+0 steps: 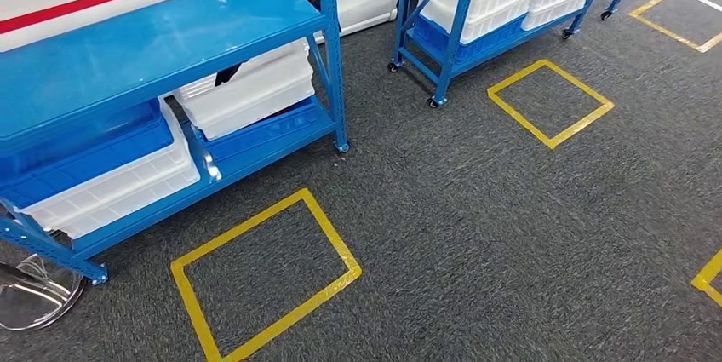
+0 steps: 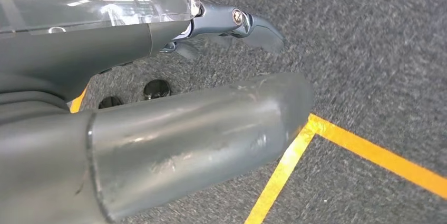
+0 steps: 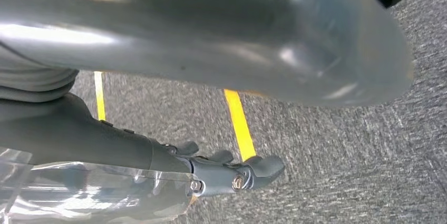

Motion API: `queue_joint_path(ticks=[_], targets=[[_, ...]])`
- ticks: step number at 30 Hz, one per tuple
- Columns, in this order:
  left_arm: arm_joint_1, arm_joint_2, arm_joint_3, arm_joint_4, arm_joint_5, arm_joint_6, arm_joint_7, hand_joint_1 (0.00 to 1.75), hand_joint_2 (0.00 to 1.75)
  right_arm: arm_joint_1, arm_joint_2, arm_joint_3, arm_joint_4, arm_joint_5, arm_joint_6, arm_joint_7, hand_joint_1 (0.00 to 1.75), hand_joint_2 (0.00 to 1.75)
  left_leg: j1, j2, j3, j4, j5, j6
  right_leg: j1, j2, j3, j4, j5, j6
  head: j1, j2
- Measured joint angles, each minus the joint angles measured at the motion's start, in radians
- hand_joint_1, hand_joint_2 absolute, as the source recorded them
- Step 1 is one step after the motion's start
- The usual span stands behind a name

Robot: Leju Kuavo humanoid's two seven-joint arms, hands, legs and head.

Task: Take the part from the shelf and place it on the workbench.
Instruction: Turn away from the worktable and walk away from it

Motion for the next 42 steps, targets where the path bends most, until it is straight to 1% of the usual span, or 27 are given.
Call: queue_joint_path(ticks=[1, 2, 3, 5, 7, 8, 9, 10, 13, 14, 16, 17, 19, 21, 22, 23, 24, 25, 26, 28, 30, 32, 34, 36, 37, 40, 42], targets=[[0.002, 0.0, 0.0, 0.0, -0.002, 0.0, 0.0, 0.0, 0.0, -0.001, 0.0, 0.0, 0.0, 0.0, 0.0, 0.0, 0.0, 0.0, 0.002, -0.01, -0.004, -0.003, 0.003, -0.008, 0.0, -0.012, -0.001, -0.001, 0.003, -0.007, 0.0, 0.0], [0.005, 0.001, 0.001, 0.0, -0.003, 0.0, -0.001, 0.0, 0.0, -0.002, 0.0, 0.0, 0.0, 0.0, 0.0, 0.0, 0.0, 0.0, 0.004, -0.009, -0.007, 0.0, 0.002, -0.014, 0.0, -0.024, 0.0, -0.005, 0.006, -0.014, -0.001, 0.0], [0.006, 0.001, 0.001, 0.0, -0.005, 0.0, -0.002, 0.0, 0.0, -0.002, 0.001, 0.0, 0.0, 0.0, 0.0, -0.001, 0.0, 0.0, 0.004, 0.008, -0.015, 0.014, -0.008, -0.017, 0.0, -0.037, 0.0, -0.009, 0.01, -0.023, -0.004, 0.0], [0.004, 0.003, 0.003, 0.0, -0.007, -0.001, -0.005, 0.0, 0.0, 0.0, 0.001, -0.001, 0.0, 0.0, -0.001, -0.001, 0.0, 0.0, 0.002, 0.064, -0.056, 0.106, -0.068, -0.021, 0.001, -0.066, 0.0, -0.016, 0.014, -0.036, -0.013, 0.0], [0.001, 0.005, 0.005, 0.0, -0.008, -0.004, -0.007, 0.0, 0.0, 0.004, 0.0, -0.002, 0.0, 0.0, -0.002, -0.001, 0.0, 0.0, 0.001, 0.097, -0.113, 0.242, -0.137, -0.024, 0.008, -0.097, -0.003, -0.015, 0.013, -0.041, -0.019, 0.0], [0.001, 0.005, 0.006, 0.0, -0.008, -0.006, -0.007, 0.0, 0.0, 0.005, -0.001, -0.002, 0.0, 0.0, -0.002, -0.001, 0.0, 0.0, 0.001, 0.102, -0.127, 0.283, -0.15, -0.025, 0.01, -0.111, -0.003, -0.015, 0.013, -0.042, -0.019, 0.0], [0.003, 0.005, 0.007, 0.0, -0.008, -0.007, -0.008, 0.0, 0.0, 0.005, -0.001, -0.002, 0.0, 0.0, -0.002, 0.0, 0.0, 0.0, 0.001, 0.106, -0.122, 0.285, -0.143, -0.025, 0.012, -0.125, -0.003, -0.014, 0.012, -0.042, -0.019, 0.0], [0.004, 0.006, 0.009, 0.0, -0.008, -0.008, -0.008, 0.0, 0.0, 0.004, -0.002, -0.002, 0.0, 0.0, -0.002, 0.0, 0.0, 0.0, 0.001, 0.111, -0.096, 0.246, -0.119, -0.024, 0.013, -0.137, -0.002, -0.013, 0.011, -0.042, -0.019, 0.0], [0.002, 0.008, 0.015, 0.0, -0.008, -0.011, -0.008, 0.0, 0.0, 0.002, -0.002, -0.003, 0.0, 0.001, -0.002, 0.002, 0.0, 0.0, -0.006, 0.16, 0.012, 0.05, -0.044, -0.012, 0.019, -0.17, 0.002, -0.004, 0.002, -0.032, -0.019, 0.0], [0.001, 0.008, 0.016, 0.0, -0.008, -0.012, -0.009, 0.0, 0.0, 0.001, -0.002, -0.003, 0.0, 0.001, -0.002, 0.002, 0.0, 0.0, -0.009, 0.17, 0.027, 0.02, -0.037, -0.006, 0.021, -0.179, 0.002, -0.001, 0.0, -0.027, -0.018, 0.0], [0.004, 0.008, 0.018, 0.0, -0.009, -0.012, -0.01, 0.0, 0.0, -0.003, -0.002, -0.003, 0.0, 0.002, -0.002, 0.003, 0.0, 0.0, -0.012, 0.158, 0.024, 0.011, -0.034, 0.006, 0.024, -0.195, 0.004, -0.001, -0.001, -0.019, -0.015, 0.0], [0.006, 0.008, 0.019, 0.0, -0.01, -0.012, -0.011, 0.0, 0.0, -0.005, -0.003, -0.003, 0.0, 0.003, -0.003, 0.003, 0.0, 0.0, -0.01, 0.149, 0.023, 0.009, -0.031, 0.012, 0.022, -0.194, 0.005, 0.001, -0.004, -0.013, -0.015, 0.0], [0.007, 0.008, 0.02, 0.0, -0.011, -0.012, -0.013, 0.0, 0.0, -0.007, -0.004, -0.004, 0.0, 0.004, -0.004, 0.004, 0.0, 0.0, -0.005, 0.132, 0.023, 0.002, -0.023, 0.025, 0.017, -0.156, -0.008, 0.036, -0.033, -0.001, -0.012, 0.0], [0.003, 0.008, 0.021, 0.0, -0.013, -0.012, -0.014, 0.0, 0.0, -0.005, -0.005, -0.006, 0.0, 0.005, -0.004, 0.005, 0.0, 0.0, -0.004, 0.114, 0.019, 0.0, -0.016, 0.034, 0.013, -0.101, -0.057, 0.141, -0.095, 0.006, -0.008, 0.0], [0.001, 0.007, 0.021, 0.0, -0.013, -0.013, -0.014, 0.0, 0.0, -0.003, -0.005, -0.007, 0.0, 0.005, -0.004, 0.006, 0.0, 0.0, -0.004, 0.103, 0.016, 0.0, -0.015, 0.036, 0.012, -0.088, -0.087, 0.204, -0.122, 0.008, -0.007, 0.0], [0.001, 0.007, 0.022, 0.0, -0.013, -0.013, -0.014, 0.0, 0.0, -0.001, -0.006, -0.008, 0.0, 0.005, -0.004, 0.006, 0.0, 0.0, -0.004, 0.091, 0.014, 0.001, -0.014, 0.036, 0.012, -0.084, -0.11, 0.249, -0.134, 0.009, -0.007, 0.0], [0.001, 0.007, 0.023, 0.0, -0.013, -0.014, -0.015, 0.0, 0.0, 0.0, -0.006, -0.009, 0.0, 0.005, -0.004, 0.007, 0.0, 0.0, -0.005, 0.078, 0.013, 0.002, -0.013, 0.036, 0.011, -0.082, -0.118, 0.263, -0.126, 0.008, -0.007, 0.0], [0.002, 0.007, 0.024, 0.0, -0.013, -0.014, -0.015, 0.0, 0.0, 0.001, -0.007, -0.009, 0.0, 0.005, -0.004, 0.008, 0.0, 0.0, -0.005, 0.066, 0.013, 0.004, -0.013, 0.035, 0.011, -0.079, -0.108, 0.239, -0.099, 0.007, -0.007, 0.0], [0.003, 0.007, 0.025, 0.0, -0.013, -0.014, -0.015, 0.0, 0.0, 0.001, -0.008, -0.01, 0.0, 0.005, -0.004, 0.008, 0.0, 0.0, -0.005, 0.053, 0.013, 0.005, -0.013, 0.034, 0.01, -0.073, -0.083, 0.184, -0.061, 0.004, -0.007, 0.0], [0.001, 0.007, 0.026, 0.0, -0.013, -0.015, -0.015, 0.0, 0.0, 0.002, -0.01, -0.01, 0.0, 0.006, -0.004, 0.008, 0.0, 0.0, -0.005, 0.029, 0.01, 0.01, -0.012, 0.027, 0.008, -0.036, -0.03, 0.062, -0.006, -0.003, -0.007, 0.0], [-0.001, 0.007, 0.026, -0.001, -0.013, -0.015, -0.015, 0.0, 0.0, 0.002, -0.011, -0.01, 0.0, 0.006, -0.004, 0.008, 0.0, 0.0, -0.005, 0.009, 0.003, 0.012, -0.009, 0.014, 0.009, -0.013, -0.011, 0.011, 0.006, -0.008, -0.008, 0.0], [0.002, 0.008, 0.027, -0.002, -0.013, -0.015, -0.017, 0.0, 0.0, 0.0, -0.011, -0.01, 0.0, 0.006, -0.004, 0.009, 0.0, 0.0, -0.004, -0.005, -0.002, 0.009, -0.004, 0.0, 0.01, -0.029, -0.011, 0.005, 0.01, -0.017, -0.007, 0.0], [0.006, 0.009, 0.03, -0.002, -0.013, -0.017, -0.019, 0.0, 0.0, -0.001, -0.01, -0.011, 0.0, 0.007, -0.002, 0.008, 0.0, 0.0, -0.004, 0.026, -0.016, 0.036, -0.025, -0.009, 0.007, -0.047, -0.01, -0.003, 0.017, -0.03, -0.011, 0.0], [0.004, 0.01, 0.034, -0.002, -0.013, -0.019, -0.022, 0.0, 0.0, 0.002, -0.01, -0.012, 0.0, 0.006, 0.001, 0.007, 0.0, 0.0, -0.005, 0.078, -0.055, 0.124, -0.08, -0.013, 0.008, -0.062, -0.011, -0.008, 0.021, -0.039, -0.018, 0.0], [0.002, 0.011, 0.036, -0.002, -0.013, -0.019, -0.023, 0.0, 0.0, 0.003, -0.01, -0.012, 0.0, 0.006, 0.002, 0.007, 0.0, 0.0, -0.005, 0.091, -0.072, 0.162, -0.103, -0.015, 0.009, -0.067, -0.012, -0.007, 0.021, -0.041, -0.02, 0.0], [0.001, 0.011, 0.037, -0.002, -0.013, -0.02, -0.024, 0.0, 0.0, 0.005, -0.01, -0.012, 0.0, 0.006, 0.003, 0.007, 0.0, 0.0, -0.005, 0.096, -0.085, 0.194, -0.119, -0.016, 0.01, -0.071, -0.012, -0.007, 0.021, -0.041, -0.02, 0.0], [0.001, 0.01, 0.039, -0.002, -0.012, -0.024, -0.025, 0.0, 0.0, 0.006, -0.01, -0.014, 0.0, 0.005, 0.005, 0.008, 0.0, 0.0, -0.004, 0.1, -0.107, 0.246, -0.138, -0.018, 0.011, -0.078, -0.014, -0.006, 0.021, -0.042, -0.02, 0.0]])
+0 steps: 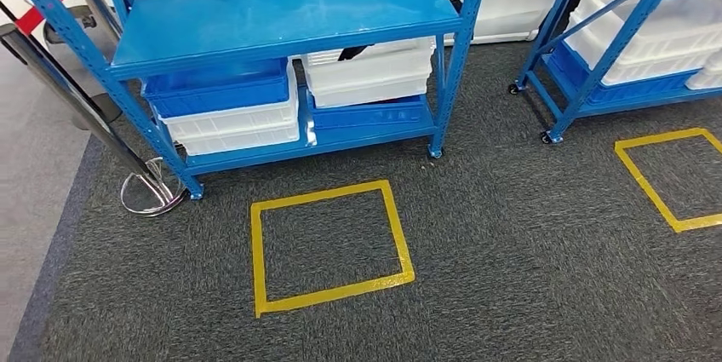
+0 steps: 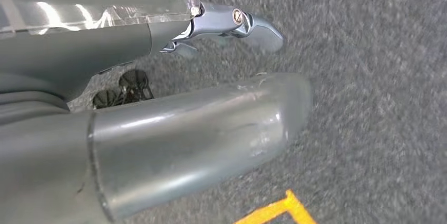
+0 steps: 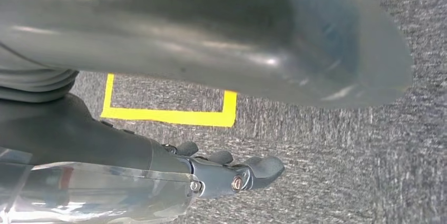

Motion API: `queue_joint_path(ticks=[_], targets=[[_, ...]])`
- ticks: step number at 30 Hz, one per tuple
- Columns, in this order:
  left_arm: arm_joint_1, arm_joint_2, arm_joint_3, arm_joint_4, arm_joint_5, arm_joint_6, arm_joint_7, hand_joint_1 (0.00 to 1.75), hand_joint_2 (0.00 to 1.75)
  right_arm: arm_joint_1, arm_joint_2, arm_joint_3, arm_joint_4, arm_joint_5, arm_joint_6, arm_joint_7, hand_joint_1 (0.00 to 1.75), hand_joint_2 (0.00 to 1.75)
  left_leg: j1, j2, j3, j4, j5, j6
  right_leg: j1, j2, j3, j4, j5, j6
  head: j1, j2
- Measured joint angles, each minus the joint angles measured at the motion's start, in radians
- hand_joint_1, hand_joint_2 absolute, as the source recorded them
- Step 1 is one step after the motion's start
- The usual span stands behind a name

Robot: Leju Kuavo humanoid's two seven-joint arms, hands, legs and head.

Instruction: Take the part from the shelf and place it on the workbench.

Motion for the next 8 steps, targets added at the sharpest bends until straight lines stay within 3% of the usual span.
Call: queue_joint_path(ticks=[2, 4, 8], targets=[[0.002, 0.0, 0.007, -0.001, 0.002, -0.008, -0.007, 0.0, 0.0, 0.0, 0.0, -0.004, 0.0, -0.003, 0.006, 0.008, 0.0, 0.0, 0.001, 0.009, 0.046, -0.068, 0.043, 0.002, 0.002, -0.016, -0.001, 0.006, -0.004, 0.002, 0.0, 0.0], [0.002, 0.001, 0.014, -0.001, 0.003, -0.012, -0.014, 0.0, 0.0, -0.001, -0.001, -0.008, 0.0, -0.005, 0.011, 0.02, 0.0, 0.0, -0.003, 0.017, 0.122, -0.207, 0.099, 0.012, 0.007, -0.027, -0.002, 0.014, -0.01, 0.011, 0.001, 0.0], [0.006, 0.002, 0.027, -0.002, 0.001, -0.013, -0.016, 0.0, 0.0, -0.002, -0.001, -0.016, 0.0, -0.005, 0.012, 0.027, 0.0, 0.0, -0.007, 0.014, 0.134, -0.242, 0.098, 0.037, 0.007, -0.029, 0.002, 0.022, 0.005, 0.035, 0.003, 0.0]])
